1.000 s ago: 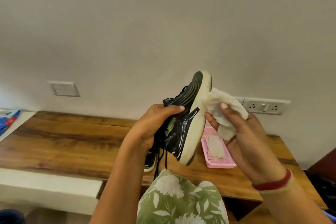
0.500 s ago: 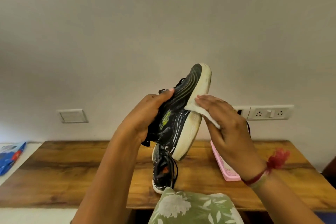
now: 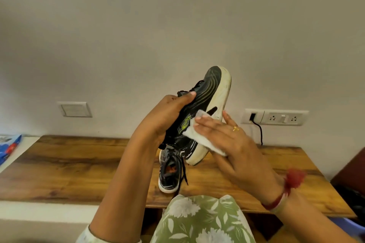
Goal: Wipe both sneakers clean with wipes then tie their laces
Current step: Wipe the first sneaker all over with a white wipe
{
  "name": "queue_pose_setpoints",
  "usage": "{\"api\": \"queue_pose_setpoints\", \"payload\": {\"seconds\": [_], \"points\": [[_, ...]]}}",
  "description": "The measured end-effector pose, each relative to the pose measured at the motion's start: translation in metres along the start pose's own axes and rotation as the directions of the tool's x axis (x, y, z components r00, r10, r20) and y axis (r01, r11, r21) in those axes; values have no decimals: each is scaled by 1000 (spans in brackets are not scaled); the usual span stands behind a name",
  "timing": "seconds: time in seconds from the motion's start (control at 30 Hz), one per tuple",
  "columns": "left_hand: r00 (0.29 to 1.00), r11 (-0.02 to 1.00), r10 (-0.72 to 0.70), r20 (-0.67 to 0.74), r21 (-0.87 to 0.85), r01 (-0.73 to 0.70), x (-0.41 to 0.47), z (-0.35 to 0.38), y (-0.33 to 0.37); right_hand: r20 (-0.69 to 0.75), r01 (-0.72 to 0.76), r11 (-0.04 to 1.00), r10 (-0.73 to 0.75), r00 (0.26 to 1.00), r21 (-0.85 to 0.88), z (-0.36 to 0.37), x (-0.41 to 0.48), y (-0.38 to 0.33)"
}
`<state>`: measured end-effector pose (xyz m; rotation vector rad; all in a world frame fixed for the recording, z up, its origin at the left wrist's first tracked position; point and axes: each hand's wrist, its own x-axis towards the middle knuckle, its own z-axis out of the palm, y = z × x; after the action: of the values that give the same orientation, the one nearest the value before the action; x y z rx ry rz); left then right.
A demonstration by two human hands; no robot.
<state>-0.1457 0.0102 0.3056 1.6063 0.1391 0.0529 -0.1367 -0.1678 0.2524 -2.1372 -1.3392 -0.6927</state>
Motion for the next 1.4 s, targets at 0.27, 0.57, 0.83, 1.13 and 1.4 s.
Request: {"api": "queue_pose_setpoints", "payload": {"seconds": [0.27, 0.57, 0.83, 1.13, 1.4], "points": [[1000, 1000, -27, 3, 12, 27, 10, 12, -9, 12, -62, 998, 62, 998, 19, 2, -10, 12], [999, 999, -36, -15, 14, 36, 12, 13, -12, 53, -52, 999, 52, 997, 0, 3, -18, 11], [999, 998, -41, -29, -42, 40, 15, 14, -23, 104, -19, 997, 26, 994, -74, 11, -18, 5], [998, 994, -57, -9, -93, 56, 15, 16, -25, 107, -4, 994, 16, 994, -107, 17, -12, 1], [997, 991, -72, 0, -114, 71, 17, 19, -26, 161, 100, 969, -64, 985, -226, 16, -8, 1]]}}
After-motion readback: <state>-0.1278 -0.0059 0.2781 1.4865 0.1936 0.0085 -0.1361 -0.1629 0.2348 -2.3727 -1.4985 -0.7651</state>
